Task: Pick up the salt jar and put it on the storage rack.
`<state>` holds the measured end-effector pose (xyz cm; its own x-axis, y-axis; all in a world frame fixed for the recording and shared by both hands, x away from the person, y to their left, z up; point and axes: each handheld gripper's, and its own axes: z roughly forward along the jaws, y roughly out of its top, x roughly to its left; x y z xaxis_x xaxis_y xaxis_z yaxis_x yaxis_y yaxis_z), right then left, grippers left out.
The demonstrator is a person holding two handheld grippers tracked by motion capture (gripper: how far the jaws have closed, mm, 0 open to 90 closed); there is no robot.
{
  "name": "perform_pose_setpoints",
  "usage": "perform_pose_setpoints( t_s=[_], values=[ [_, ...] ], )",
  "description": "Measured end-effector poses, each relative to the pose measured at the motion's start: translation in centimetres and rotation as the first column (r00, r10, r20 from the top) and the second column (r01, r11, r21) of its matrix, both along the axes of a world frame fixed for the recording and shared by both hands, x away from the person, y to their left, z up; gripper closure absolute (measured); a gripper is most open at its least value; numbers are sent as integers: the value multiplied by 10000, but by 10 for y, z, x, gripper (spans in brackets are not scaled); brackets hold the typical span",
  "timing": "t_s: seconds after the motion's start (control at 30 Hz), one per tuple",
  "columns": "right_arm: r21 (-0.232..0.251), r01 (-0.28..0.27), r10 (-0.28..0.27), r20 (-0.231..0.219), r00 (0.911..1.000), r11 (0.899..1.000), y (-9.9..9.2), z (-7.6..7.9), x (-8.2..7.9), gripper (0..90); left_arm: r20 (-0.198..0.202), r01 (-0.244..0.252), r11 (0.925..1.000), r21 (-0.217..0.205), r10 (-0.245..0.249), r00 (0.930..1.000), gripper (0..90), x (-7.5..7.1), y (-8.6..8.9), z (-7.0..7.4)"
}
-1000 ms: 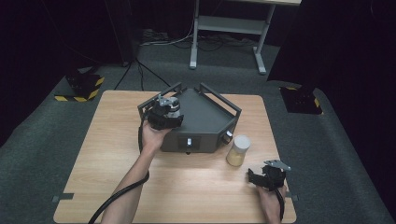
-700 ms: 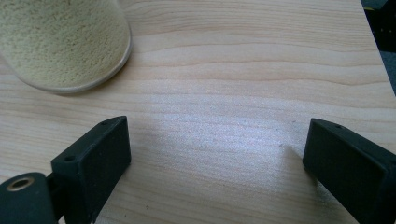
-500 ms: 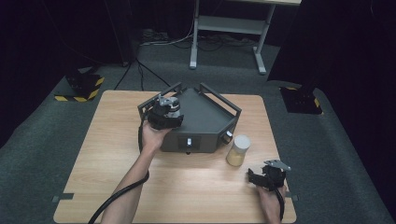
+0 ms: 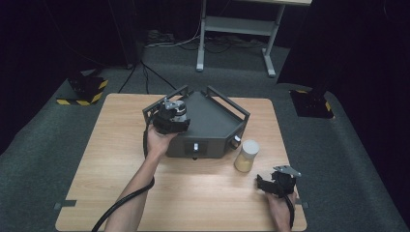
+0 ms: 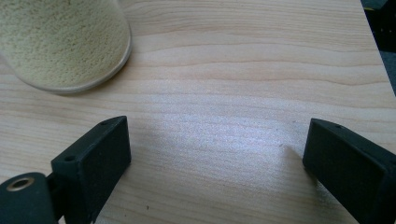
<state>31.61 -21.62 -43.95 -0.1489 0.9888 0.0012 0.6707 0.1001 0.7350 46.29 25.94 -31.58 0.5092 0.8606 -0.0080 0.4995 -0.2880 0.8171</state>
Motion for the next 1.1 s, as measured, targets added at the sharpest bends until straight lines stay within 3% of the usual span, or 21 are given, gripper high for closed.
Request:
perform_pose_setpoints(
  t_s=[0.3,0.53,0.83,1.1],
  values=[
    [2,1,-1,12,10000,10000,0,0,0,72,13,48,10000,50,-48,10000,299,0,0,0],
    [3,2,-2,10,10000,10000,0,0,0,72,302,76,9998,163,-81,9995,287,-3,-1,2],
    [2,1,-1,12,10000,10000,0,0,0,73,459,175,9998,130,-181,9988,213,-6,-1,13],
    [-2,-4,4,15,10000,10000,0,0,0,73,290,164,9999,-23,-164,9994,151,-5,1,15]
  ],
)
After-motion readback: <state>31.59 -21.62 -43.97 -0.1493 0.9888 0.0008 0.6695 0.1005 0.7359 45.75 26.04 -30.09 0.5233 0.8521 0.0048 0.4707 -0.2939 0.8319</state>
